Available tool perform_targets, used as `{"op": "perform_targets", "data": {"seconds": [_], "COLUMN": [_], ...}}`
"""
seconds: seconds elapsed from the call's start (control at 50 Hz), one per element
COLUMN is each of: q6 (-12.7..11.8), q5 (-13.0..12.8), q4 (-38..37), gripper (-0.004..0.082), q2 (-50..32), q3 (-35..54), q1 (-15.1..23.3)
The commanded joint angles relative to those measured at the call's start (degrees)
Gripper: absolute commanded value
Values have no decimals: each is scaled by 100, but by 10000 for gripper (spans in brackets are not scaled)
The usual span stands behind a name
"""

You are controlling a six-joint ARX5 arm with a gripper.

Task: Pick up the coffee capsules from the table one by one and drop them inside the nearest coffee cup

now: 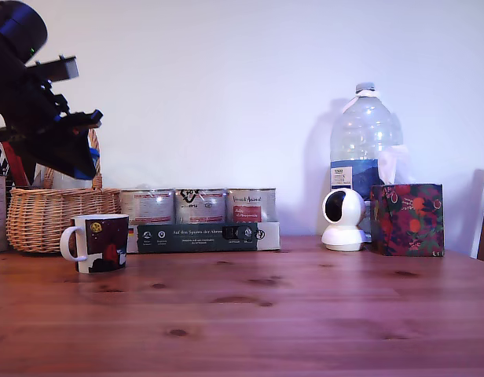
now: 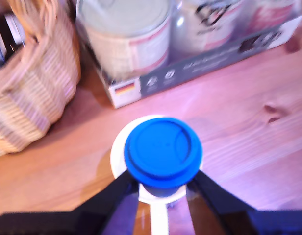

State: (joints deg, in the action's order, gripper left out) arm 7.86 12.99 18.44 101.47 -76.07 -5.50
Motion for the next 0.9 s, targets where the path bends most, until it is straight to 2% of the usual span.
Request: {"op": "perform_targets", "data": {"seconds": [0.0, 0.38, 0.88], "q6": [-13, -35, -35], "q5": [26, 24, 24], "q4": [173, 1209, 1561], "gripper": [168, 188, 188], "q2": [199, 1126, 1364], "q3": [-275, -1491, -1523], "q1": [15, 13, 13]}}
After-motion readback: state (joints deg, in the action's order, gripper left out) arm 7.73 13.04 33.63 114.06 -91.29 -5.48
